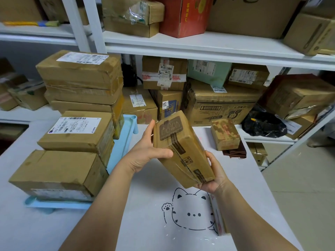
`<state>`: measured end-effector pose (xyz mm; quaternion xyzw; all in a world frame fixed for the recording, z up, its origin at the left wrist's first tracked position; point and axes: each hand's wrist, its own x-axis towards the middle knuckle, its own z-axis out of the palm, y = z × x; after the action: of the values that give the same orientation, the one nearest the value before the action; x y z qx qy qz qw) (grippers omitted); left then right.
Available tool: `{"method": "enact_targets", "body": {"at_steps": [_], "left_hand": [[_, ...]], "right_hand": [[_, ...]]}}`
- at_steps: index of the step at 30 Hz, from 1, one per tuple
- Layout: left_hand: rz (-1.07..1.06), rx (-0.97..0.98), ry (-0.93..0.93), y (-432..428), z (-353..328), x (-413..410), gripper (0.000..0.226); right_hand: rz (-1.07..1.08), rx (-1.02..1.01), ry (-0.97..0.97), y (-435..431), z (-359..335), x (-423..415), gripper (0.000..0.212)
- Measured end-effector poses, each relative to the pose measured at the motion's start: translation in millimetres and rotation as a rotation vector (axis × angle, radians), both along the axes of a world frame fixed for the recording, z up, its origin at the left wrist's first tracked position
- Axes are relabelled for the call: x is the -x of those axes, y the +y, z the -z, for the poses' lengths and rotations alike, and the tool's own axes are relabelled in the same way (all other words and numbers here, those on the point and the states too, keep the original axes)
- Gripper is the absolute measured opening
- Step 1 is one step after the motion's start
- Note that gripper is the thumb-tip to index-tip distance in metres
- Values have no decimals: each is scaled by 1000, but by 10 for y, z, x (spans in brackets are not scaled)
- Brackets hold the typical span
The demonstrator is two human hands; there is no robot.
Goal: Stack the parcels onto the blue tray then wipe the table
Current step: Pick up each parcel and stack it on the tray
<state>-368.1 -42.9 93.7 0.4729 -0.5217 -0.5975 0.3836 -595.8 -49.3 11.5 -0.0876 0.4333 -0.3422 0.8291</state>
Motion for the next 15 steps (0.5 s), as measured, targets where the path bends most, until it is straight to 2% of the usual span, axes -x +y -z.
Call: {"method": "enact_targets", "body": {"at_steps": [6, 10, 12, 15], "left_hand": [[-76, 94, -335, 45, -54, 125, 135], [-145, 196, -527, 83, -38, 206, 135], [-171, 221, -592, 88, -1, 231, 137], [-187, 258, -654, 80, 50, 272, 141]], "right_hand": [[83, 30, 491, -17, -5, -45, 38], [283, 191, 662, -63, -294, -97, 11], [251, 332, 698, -86, -517, -164, 7], [55, 490, 814, -110, -803, -303, 17]]}}
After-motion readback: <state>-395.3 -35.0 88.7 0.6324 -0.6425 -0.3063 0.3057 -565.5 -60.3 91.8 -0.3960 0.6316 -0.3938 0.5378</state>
